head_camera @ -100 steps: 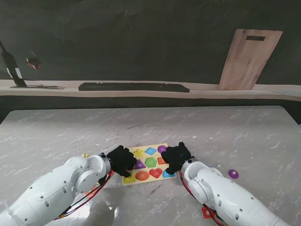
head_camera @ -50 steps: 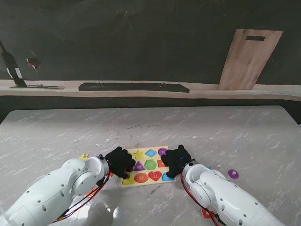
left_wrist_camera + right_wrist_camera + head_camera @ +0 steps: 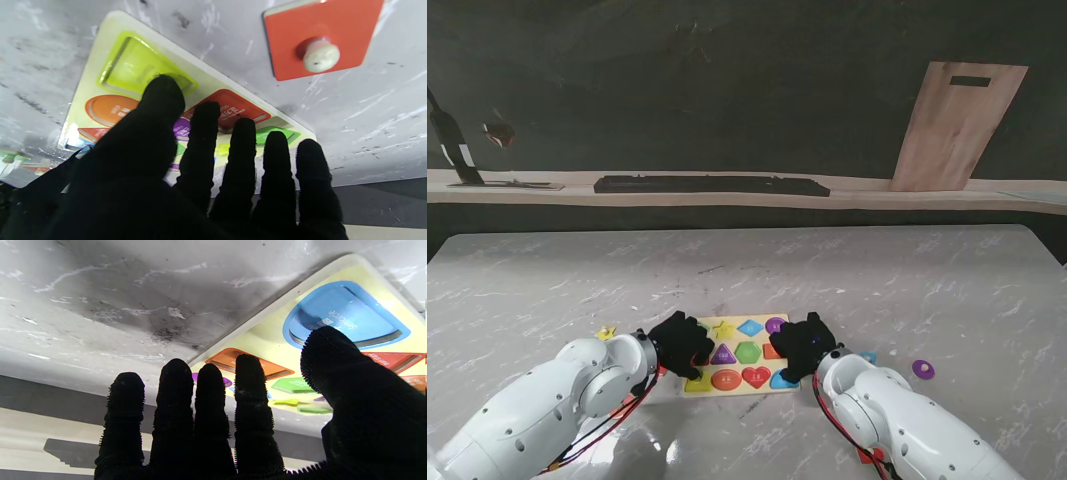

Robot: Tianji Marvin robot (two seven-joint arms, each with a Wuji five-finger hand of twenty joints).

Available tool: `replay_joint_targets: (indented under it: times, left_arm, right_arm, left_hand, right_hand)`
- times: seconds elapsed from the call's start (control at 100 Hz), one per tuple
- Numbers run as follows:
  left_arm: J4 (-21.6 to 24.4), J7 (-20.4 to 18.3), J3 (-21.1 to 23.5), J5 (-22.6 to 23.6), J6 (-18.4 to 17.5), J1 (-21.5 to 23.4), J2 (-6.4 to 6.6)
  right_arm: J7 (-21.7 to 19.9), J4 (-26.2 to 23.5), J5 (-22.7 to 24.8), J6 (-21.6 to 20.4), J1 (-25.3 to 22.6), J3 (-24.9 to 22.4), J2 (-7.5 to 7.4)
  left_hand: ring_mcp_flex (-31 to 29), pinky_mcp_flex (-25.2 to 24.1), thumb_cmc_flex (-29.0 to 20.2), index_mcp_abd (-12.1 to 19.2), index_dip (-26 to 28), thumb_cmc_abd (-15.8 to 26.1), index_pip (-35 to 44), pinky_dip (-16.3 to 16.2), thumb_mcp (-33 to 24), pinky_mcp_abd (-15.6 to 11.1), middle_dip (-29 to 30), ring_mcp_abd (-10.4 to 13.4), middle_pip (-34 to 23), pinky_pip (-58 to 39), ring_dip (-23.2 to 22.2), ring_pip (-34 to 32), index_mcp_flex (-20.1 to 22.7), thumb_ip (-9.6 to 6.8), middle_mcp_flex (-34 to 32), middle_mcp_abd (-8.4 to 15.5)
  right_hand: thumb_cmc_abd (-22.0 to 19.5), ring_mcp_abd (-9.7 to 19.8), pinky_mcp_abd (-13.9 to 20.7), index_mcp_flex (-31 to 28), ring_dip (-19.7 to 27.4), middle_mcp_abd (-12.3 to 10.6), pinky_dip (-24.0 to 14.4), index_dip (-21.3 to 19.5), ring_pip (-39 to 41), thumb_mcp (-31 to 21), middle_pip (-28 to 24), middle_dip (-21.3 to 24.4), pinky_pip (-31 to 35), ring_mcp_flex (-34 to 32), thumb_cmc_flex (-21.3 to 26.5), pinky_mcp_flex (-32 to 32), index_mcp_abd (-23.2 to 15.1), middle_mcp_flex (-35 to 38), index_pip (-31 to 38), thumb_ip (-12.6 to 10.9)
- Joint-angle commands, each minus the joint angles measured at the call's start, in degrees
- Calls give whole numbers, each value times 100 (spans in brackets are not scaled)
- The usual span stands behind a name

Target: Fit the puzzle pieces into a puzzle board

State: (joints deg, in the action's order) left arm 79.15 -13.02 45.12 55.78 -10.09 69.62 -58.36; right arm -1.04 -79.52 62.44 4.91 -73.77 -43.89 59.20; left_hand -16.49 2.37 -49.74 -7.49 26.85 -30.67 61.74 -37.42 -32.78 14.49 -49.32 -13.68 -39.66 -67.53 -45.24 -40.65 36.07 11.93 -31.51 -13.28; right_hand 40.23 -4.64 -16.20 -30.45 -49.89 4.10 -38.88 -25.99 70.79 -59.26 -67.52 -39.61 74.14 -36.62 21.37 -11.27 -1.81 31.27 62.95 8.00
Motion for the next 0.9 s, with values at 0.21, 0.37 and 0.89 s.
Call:
replay_joint_targets:
  times: [0.21, 0.37, 0.89]
  left_arm:
    - [40, 312, 99, 74, -98, 143, -5]
    - [87, 379, 147, 11, -97, 178, -30]
    - [370, 904, 441, 213, -26, 431, -103]
  right_arm:
    - [53, 51, 14, 133, -201, 48, 19]
    - [179, -29, 71, 175, -255, -49, 39]
    - [478, -125, -26, 344, -226, -177, 136]
  left_hand:
    - [-25, -111, 48, 60, 125, 307, -534, 104, 508, 262, 376, 52, 398, -7, 163, 277, -137, -137, 203, -125]
    - [111, -173, 146, 87, 175, 584, -954, 177, 716, 287, 825, 35, 721, 133, 365, 500, -239, -237, 419, -191]
    - [478, -408, 579, -239, -190, 1293, -2907, 493, 951, 344, 1935, 15, 1525, 707, 867, 1067, -1059, -718, 1262, -287]
  right_hand:
    - [-279, -38, -38, -284, 107, -16, -60, 112, -74, 86, -103, 174, 71, -59, -177, 13, -740, 65, -437, -267]
    - [-515, -51, -60, -236, 185, -5, 1, -87, -210, 233, -41, 240, -51, 1, -275, 86, -714, 15, -536, -352]
    - [-882, -76, -244, 176, 734, 62, 709, -356, -1093, 595, 407, 714, -769, 344, -360, 491, -691, -332, -819, -430]
